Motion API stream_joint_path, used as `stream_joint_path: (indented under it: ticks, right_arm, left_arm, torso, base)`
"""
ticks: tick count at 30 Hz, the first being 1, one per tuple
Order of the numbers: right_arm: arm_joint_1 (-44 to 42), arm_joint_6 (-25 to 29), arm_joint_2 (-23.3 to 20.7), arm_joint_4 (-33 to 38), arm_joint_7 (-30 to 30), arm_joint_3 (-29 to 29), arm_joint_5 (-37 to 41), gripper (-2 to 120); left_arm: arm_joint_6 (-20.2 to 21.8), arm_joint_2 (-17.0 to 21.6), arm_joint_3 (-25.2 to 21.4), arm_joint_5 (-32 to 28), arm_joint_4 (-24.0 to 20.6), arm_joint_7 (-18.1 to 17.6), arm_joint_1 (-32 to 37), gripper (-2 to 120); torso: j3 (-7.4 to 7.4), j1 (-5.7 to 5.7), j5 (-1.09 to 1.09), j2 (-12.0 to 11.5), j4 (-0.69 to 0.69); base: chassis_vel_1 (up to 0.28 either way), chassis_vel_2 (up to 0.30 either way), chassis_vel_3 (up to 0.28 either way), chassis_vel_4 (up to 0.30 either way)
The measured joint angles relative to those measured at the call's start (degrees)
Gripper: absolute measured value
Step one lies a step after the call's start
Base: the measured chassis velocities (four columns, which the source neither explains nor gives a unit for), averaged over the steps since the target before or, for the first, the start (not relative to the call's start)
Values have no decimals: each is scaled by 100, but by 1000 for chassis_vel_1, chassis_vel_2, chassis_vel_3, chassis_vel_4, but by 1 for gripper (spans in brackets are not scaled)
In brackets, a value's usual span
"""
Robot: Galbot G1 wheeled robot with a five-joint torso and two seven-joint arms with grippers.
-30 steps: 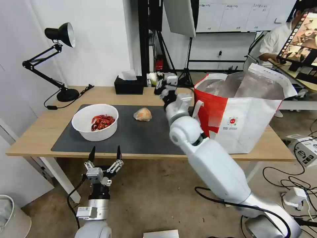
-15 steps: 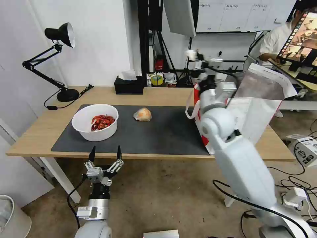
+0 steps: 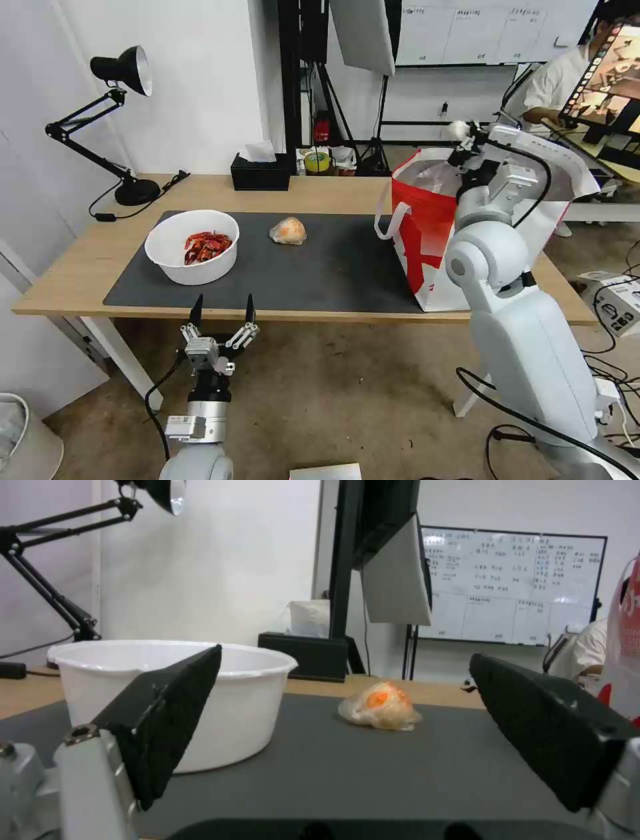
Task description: Pick up the trash from the table and place it into the takeout bag.
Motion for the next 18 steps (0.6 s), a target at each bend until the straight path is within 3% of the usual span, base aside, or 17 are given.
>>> stream_joint_path:
  ticks: [3, 4, 8, 18]
  right_arm:
    - [0, 0, 0, 0, 0, 0, 0, 0]
    - [32, -313, 26, 10, 261, 2, 146, 0]
    - [60, -526, 67, 45, 437, -19, 241, 0]
    - [51, -605, 91, 69, 486, -28, 247, 0]
  left_arm:
    - [0, 0, 0, 0, 0, 0, 0, 100]
    - [0, 0, -5, 0, 4, 0, 4, 100]
    - [0, 5, -15, -2, 5, 0, -3, 100]
    - [0, 17, -25, -12, 8, -3, -12, 100]
  torso:
    - [0, 0, 0, 0, 0]
    - [0, 0, -1, 0, 0]
    - [0, 0, -1, 0, 0]
    - [0, 0, -1, 0, 1]
  base:
    - [0, 0, 0, 0]
    - [0, 0, 0, 0]
    - [0, 0, 0, 0]
    - [0, 0, 0, 0]
